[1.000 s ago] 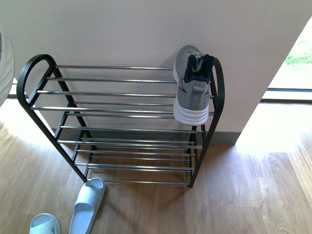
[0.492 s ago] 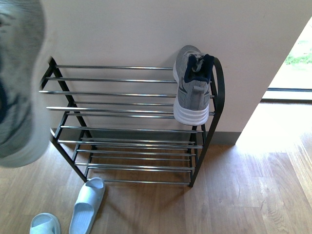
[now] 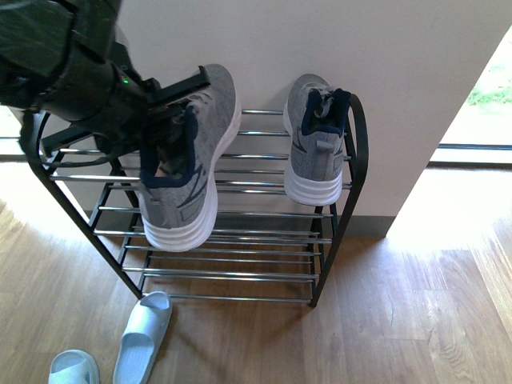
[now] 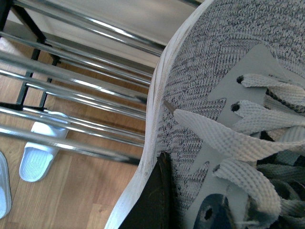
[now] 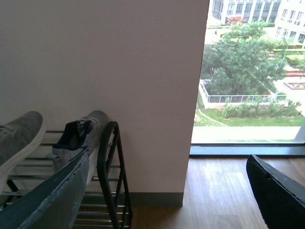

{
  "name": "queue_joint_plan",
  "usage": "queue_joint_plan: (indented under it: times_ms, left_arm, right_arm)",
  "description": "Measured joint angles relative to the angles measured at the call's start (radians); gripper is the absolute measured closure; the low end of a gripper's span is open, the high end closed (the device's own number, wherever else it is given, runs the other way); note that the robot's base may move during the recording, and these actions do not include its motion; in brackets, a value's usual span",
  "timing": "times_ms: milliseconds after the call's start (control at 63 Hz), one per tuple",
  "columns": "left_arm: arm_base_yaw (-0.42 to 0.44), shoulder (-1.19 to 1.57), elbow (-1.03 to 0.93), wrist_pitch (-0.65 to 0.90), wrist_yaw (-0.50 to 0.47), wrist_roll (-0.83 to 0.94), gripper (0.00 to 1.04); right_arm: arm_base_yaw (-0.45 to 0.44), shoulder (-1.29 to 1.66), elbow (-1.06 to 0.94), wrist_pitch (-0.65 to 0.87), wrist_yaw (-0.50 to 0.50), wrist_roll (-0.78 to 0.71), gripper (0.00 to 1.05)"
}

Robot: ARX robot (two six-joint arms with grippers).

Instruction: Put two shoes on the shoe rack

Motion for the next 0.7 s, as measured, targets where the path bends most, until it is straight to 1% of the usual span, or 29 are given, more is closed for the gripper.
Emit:
queue_joint_plan:
  times_ms: [143, 333, 508, 556, 619, 699]
  left_arm:
    - [-0.014, 0.105, 0.159, -0.047, 0.025, 0.0, 1.03]
    - [-0.037, 0.213, 0.318, -0.108, 0.047, 0.0, 1.03]
    - [-0.041, 0.259, 0.397, -0.145, 0.046, 0.002, 1.03]
    - [-0.041, 0.261, 0.402, -0.145, 0.047, 0.002, 0.96]
    - [-0.041, 0.26, 0.402, -0.144, 0.041, 0.004, 0.86]
    - [-0.041, 0.25, 0.385, -0.137, 0.006, 0.01, 0.71]
  right_arm:
    - [0.0, 0.0, 0.0, 0.0, 0.0, 0.0, 0.09]
    - [0.0, 0.0, 0.0, 0.0, 0.0, 0.0, 0.09]
    - [0.0, 0.0, 0.0, 0.0, 0.0, 0.0, 0.09]
    - [0.0, 0.0, 0.0, 0.0, 0.0, 0.0, 0.09]
    - [0.0, 0.0, 0.0, 0.0, 0.0, 0.0, 0.09]
    - [0.0, 0.0, 0.0, 0.0, 0.0, 0.0, 0.09]
